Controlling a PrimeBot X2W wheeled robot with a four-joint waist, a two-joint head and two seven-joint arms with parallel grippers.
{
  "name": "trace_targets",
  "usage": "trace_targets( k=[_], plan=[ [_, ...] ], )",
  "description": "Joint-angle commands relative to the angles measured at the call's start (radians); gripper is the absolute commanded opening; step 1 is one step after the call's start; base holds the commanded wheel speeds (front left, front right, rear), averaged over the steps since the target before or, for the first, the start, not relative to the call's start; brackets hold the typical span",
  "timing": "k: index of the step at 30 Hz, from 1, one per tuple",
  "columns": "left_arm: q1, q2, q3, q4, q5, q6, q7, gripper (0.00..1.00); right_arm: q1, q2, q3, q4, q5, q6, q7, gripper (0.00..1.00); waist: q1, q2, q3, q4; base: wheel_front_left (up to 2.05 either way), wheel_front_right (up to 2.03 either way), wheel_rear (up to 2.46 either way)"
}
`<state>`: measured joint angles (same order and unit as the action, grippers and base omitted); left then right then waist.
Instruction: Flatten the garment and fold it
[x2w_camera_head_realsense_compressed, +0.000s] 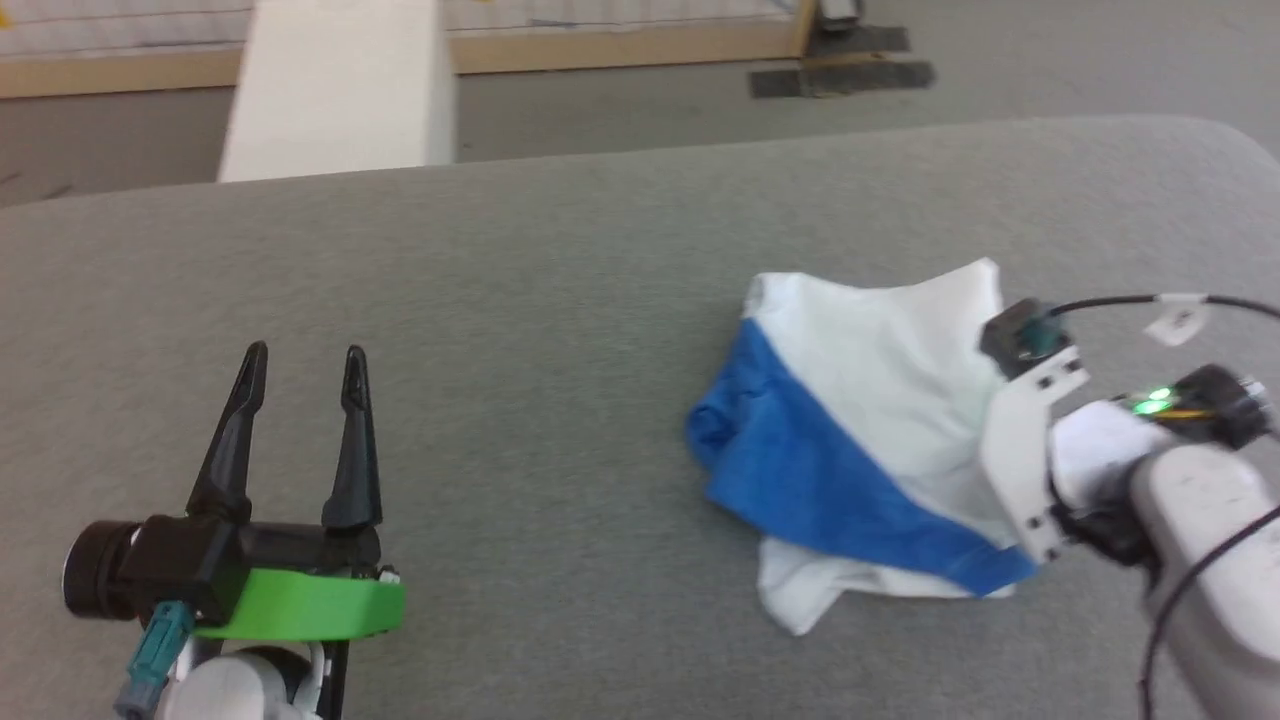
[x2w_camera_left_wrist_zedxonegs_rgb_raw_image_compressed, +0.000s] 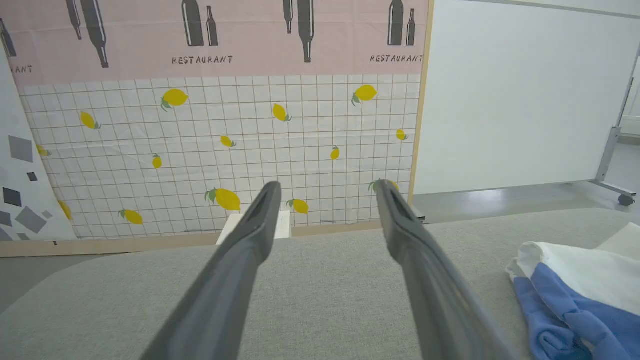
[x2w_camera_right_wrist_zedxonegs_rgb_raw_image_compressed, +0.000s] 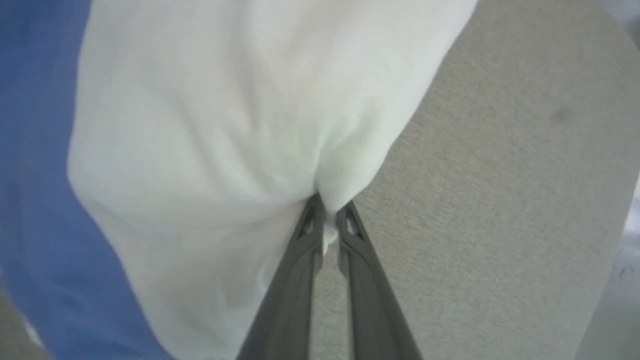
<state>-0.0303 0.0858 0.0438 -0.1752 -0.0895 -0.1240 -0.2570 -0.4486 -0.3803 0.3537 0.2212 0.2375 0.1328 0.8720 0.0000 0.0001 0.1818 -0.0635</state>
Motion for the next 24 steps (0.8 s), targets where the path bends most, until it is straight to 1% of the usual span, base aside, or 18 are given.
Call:
trace_targets(
  k=[1, 4, 6, 8, 12, 15, 18, 21, 22, 23, 24],
  plan=[
    [-0.026, 0.010, -0.010, -0.009, -0.006, -0.007, -0.005, 1.00, -0.019, -0.043, 0.001, -0.019, 0.008, -0.002, 0.011, 0.00, 0.0000, -0.0001, 0.062, -0.133, 0.00, 0.00, 0.00],
    [-0.050, 0.023, -0.030, -0.022, -0.006, -0.007, -0.005, 1.00, -0.029, -0.138, -0.003, -0.055, 0.011, -0.002, 0.026, 0.00, 0.0000, -0.0001, 0.104, -0.158, 0.00, 0.00, 0.00],
    [-0.066, 0.033, -0.038, -0.031, -0.008, -0.007, -0.005, 1.00, -0.033, -0.189, -0.017, -0.071, 0.023, -0.002, 0.019, 0.00, 0.0000, -0.0001, 0.132, -0.159, 0.00, 0.00, 0.00],
    [-0.079, 0.047, -0.047, -0.040, -0.010, -0.007, -0.005, 1.00, -0.032, -0.239, -0.046, -0.075, 0.018, -0.002, 0.012, 0.00, 0.0000, -0.0001, 0.167, -0.152, 0.00, 0.00, 0.00],
    [-0.100, 0.079, -0.051, -0.053, -0.014, -0.007, -0.005, 1.00, -0.028, -0.311, -0.127, -0.055, 0.016, -0.002, -0.030, 0.00, 0.0000, -0.0001, 0.235, -0.124, 0.00, 0.00, 0.00],
    [-0.110, 0.103, -0.045, -0.060, -0.015, -0.007, -0.005, 1.00, -0.029, -0.316, -0.223, -0.018, -0.012, -0.002, -0.060, 0.00, 0.0000, -0.0001, 0.279, -0.104, 0.00, 0.00, 0.00],
    [-0.127, 0.120, -0.042, -0.064, -0.019, -0.007, -0.005, 1.00, -0.029, -0.299, -0.351, 0.031, -0.068, -0.002, -0.085, 0.00, 0.0000, -0.0001, 0.313, -0.079, 0.00, 0.00, 0.00],
    [-0.139, 0.127, -0.035, -0.069, -0.024, -0.007, -0.005, 1.00, -0.027, -0.280, -0.454, 0.060, -0.135, -0.002, -0.118, 0.00, 0.0000, -0.0001, 0.331, -0.063, 0.00, 0.00, 0.00],
    [-0.142, 0.128, -0.032, -0.070, -0.024, -0.007, -0.005, 1.00, -0.028, -0.267, -0.488, 0.065, -0.159, -0.002, -0.134, 0.02, 0.0000, -0.0001, 0.334, -0.059, 0.00, 0.00, 0.00],
    [-0.143, 0.128, -0.029, -0.070, -0.025, -0.007, -0.005, 1.00, -0.029, -0.250, -0.520, 0.067, -0.189, -0.002, -0.151, 1.00, 0.0000, -0.0001, 0.335, -0.056, 0.00, 0.00, 0.00],
    [-0.144, 0.129, -0.028, -0.069, -0.026, -0.007, -0.005, 1.00, -0.029, -0.240, -0.536, 0.062, -0.212, -0.002, -0.169, 1.00, 0.0000, -0.0001, 0.335, -0.055, 0.00, 0.00, 0.00]
  ],
)
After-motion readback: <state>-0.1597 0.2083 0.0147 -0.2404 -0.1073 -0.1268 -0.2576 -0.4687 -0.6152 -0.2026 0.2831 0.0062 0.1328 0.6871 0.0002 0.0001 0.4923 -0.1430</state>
